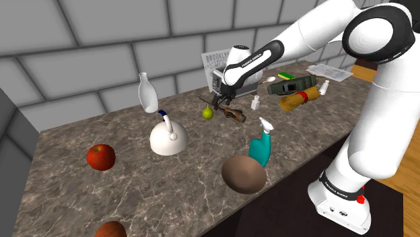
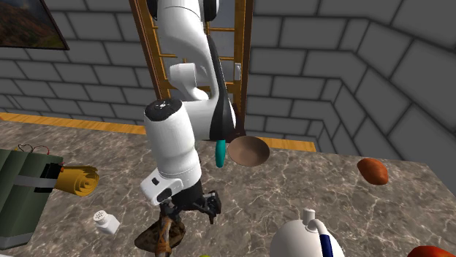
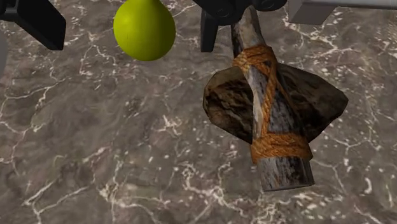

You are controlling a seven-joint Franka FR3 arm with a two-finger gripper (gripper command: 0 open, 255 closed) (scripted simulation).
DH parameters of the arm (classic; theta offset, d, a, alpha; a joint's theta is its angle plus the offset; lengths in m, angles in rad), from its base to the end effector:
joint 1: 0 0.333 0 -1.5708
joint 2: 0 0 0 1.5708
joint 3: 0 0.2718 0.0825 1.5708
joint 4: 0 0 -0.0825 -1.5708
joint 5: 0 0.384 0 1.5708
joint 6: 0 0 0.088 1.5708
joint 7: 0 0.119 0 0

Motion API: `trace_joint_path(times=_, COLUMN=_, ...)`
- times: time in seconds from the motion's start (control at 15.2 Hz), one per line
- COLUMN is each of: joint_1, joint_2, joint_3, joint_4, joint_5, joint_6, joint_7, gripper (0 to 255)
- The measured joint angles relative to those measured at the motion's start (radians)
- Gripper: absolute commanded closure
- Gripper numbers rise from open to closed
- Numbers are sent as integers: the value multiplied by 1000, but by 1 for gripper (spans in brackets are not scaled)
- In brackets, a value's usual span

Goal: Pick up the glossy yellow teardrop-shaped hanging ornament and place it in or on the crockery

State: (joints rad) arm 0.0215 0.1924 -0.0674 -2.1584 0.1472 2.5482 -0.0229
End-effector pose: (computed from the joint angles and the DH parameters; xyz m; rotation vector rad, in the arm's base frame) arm 0.5729 -0.0273 0.2734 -3.0449 0.2049 -0.3074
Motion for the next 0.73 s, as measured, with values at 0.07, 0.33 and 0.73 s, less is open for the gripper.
trace_joint_path(times=0.07, joint_1=-2, joint_2=30, joint_3=5, joint_4=23, joint_5=15, joint_6=18, joint_7=-7, gripper=0)
trace_joint_path(times=0.33, joint_1=-18, joint_2=179, joint_3=29, joint_4=164, joint_5=71, joint_6=69, joint_7=-37, gripper=0)
trace_joint_path(times=0.73, joint_1=-25, joint_2=284, joint_3=46, joint_4=235, joint_5=96, joint_6=120, joint_7=-49, gripper=0)
